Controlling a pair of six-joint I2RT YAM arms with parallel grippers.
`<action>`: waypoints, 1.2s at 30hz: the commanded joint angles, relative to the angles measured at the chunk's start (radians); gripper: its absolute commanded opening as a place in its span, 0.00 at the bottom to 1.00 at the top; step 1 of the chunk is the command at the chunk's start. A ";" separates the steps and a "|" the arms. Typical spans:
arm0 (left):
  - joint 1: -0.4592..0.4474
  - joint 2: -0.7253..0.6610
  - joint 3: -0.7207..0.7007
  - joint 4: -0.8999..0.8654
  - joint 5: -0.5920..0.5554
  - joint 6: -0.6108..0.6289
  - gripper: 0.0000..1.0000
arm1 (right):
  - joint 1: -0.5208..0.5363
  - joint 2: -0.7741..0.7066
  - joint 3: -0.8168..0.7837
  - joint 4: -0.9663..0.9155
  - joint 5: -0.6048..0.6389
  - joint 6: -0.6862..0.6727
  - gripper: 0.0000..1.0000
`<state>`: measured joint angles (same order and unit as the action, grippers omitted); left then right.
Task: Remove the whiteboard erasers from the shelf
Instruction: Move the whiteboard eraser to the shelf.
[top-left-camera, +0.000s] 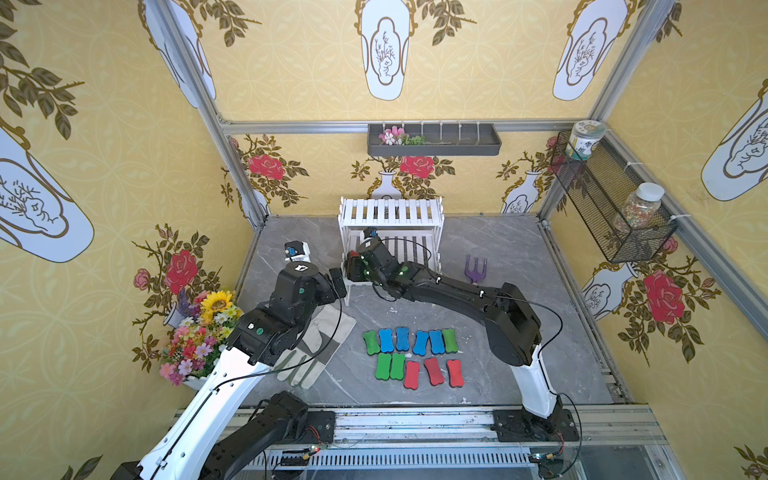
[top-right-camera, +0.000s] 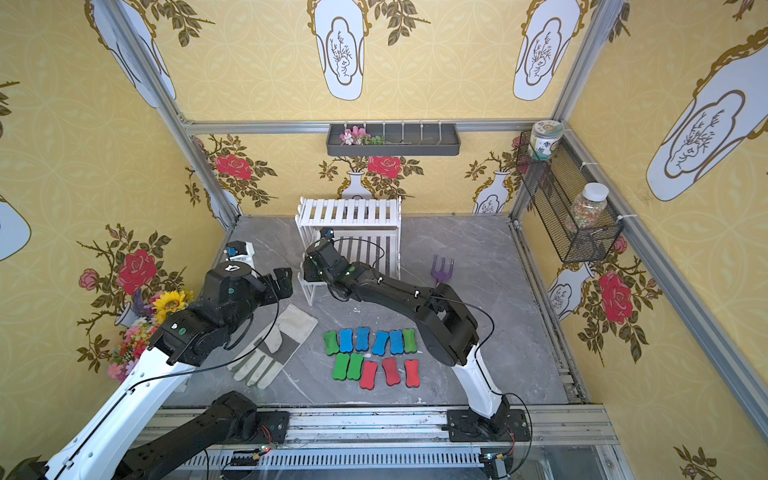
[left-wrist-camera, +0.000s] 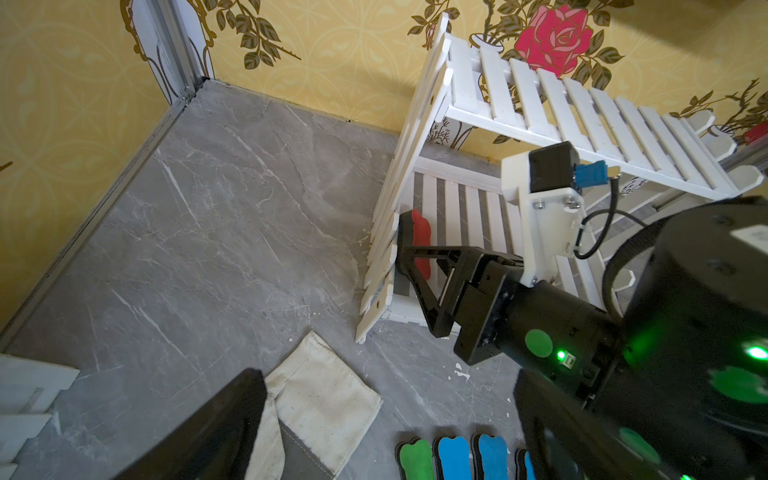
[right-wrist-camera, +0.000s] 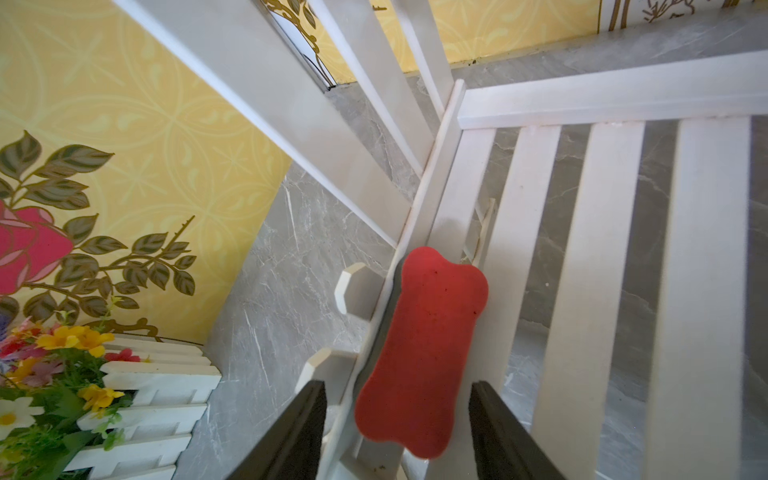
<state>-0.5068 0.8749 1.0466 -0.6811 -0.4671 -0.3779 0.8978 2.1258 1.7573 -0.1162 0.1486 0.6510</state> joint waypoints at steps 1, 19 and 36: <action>0.000 0.002 -0.008 0.009 0.005 -0.003 1.00 | 0.001 0.015 0.024 -0.019 0.023 -0.016 0.58; 0.000 0.004 -0.013 0.010 0.016 -0.008 0.99 | 0.000 0.028 0.048 -0.057 0.037 -0.076 0.31; 0.001 0.007 -0.007 0.003 0.010 -0.008 0.99 | -0.013 0.010 0.028 -0.002 0.005 -0.113 0.00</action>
<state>-0.5068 0.8806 1.0378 -0.6815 -0.4557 -0.3855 0.8928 2.1494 1.8000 -0.1276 0.1406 0.5587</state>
